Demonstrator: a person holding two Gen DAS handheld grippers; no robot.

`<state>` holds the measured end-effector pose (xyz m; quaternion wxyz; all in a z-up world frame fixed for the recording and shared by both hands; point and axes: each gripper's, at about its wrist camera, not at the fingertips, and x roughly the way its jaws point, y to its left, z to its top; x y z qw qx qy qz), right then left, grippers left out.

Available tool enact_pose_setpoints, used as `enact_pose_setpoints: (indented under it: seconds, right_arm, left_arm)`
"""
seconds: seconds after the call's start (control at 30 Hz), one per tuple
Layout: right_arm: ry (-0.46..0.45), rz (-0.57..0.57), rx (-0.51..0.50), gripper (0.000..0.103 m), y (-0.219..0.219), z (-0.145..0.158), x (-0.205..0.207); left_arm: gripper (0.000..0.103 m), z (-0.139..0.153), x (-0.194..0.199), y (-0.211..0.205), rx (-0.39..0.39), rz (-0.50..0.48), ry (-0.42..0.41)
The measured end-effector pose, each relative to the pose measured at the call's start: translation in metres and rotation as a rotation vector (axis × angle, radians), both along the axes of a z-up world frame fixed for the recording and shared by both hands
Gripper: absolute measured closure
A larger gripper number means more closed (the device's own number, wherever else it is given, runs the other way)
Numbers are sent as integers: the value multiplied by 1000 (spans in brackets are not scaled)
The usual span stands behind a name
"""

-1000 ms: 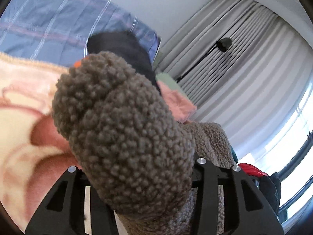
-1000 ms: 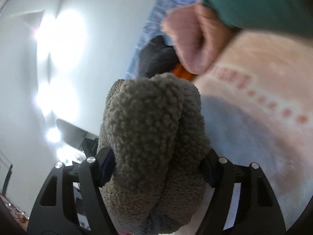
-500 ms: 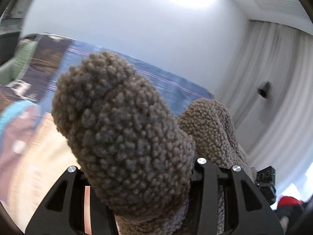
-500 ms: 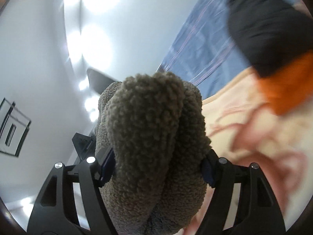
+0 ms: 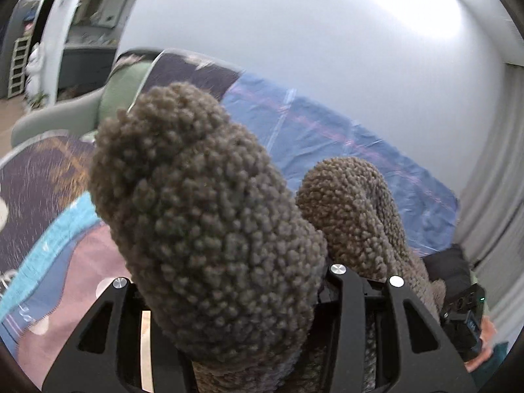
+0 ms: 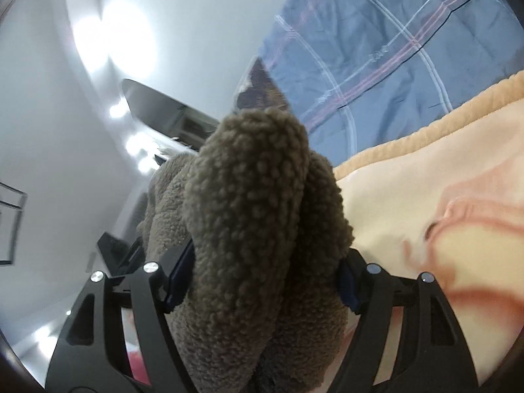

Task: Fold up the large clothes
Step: 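Lift the folded fleece bundle with both tools and carry it across the bed, then lower the fleece bundle onto the blanket and open both tools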

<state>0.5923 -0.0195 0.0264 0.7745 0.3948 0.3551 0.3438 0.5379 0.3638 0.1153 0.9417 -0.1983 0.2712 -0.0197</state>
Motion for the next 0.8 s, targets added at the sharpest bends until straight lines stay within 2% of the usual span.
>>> enact_pose_setpoints:
  seconds: [0.03, 0.07, 0.1, 0.13, 0.17, 0.2, 0.23, 0.27, 0.3, 0.37, 0.5, 0.53, 0.6, 0.63, 0.67, 0.7, 0.73, 0.77, 0.8]
  right_arm:
    - [3, -33, -43, 23, 3, -13, 9]
    - [22, -95, -130, 17, 5, -32, 17]
    - [70, -158, -211, 15, 4, -54, 20]
    - [120, -198, -265, 14, 3, -74, 19]
    - [161, -204, -271, 14, 1, -98, 15]
    - [189, -228, -228, 14, -7, -113, 9]
    - [216, -240, -156, 10, -15, -123, 3]
    - [245, -205, -64, 9, -21, -126, -2]
    - [244, -190, -61, 9, -23, -120, -5]
    - [188, -197, -165, 9, -21, -93, -17]
    - [29, -129, -442, 9, -3, -37, -57]
    - [-26, -117, -525, 8, 1, -22, -81]
    - [-80, -110, -609, 4, 1, -8, -120]
    - [-107, -116, -665, 3, -2, -1, -151]
    - [-129, -132, -709, 2, -5, 2, -173]
    - [-152, -149, -744, 2, -11, 0, -196]
    - [-191, -187, -800, 2, -19, 5, -228]
    - [-216, -217, -825, 2, -24, 8, -241]
    - [-243, -276, -859, 2, -33, 11, -266]
  left_arm:
    - [52, -22, 9, 5, -9, 18, 27]
    - [47, -47, 17, 9, -15, 40, 70]
    - [46, -92, 26, 14, -45, 67, 169]
    - [46, -117, 30, 16, -64, 77, 222]
    - [40, -148, 27, 20, -46, 140, 257]
    - [37, -159, 20, 24, -45, 180, 244]
    - [29, -168, 11, 32, -107, 187, 204]
    - [25, -173, 5, 42, -183, 185, 179]
    - [25, -175, -3, 53, -266, 185, 159]
    - [25, -170, -15, 63, -330, 192, 159]
    - [25, -141, -49, 66, -315, 162, 144]
    - [25, -132, -53, 64, -285, 141, 142]
    - [24, -104, -71, 39, -206, 77, 122]
    - [20, -94, -99, 16, -160, 20, 105]
    - [7, -89, -112, 4, -133, -12, 98]
    - [3, -80, -132, -20, -83, -70, 81]
    - [2, -71, -153, -44, -49, -127, 57]
    - [2, -68, -166, -60, -23, -162, 47]
    - [1, -62, -187, -86, 32, -213, 33]
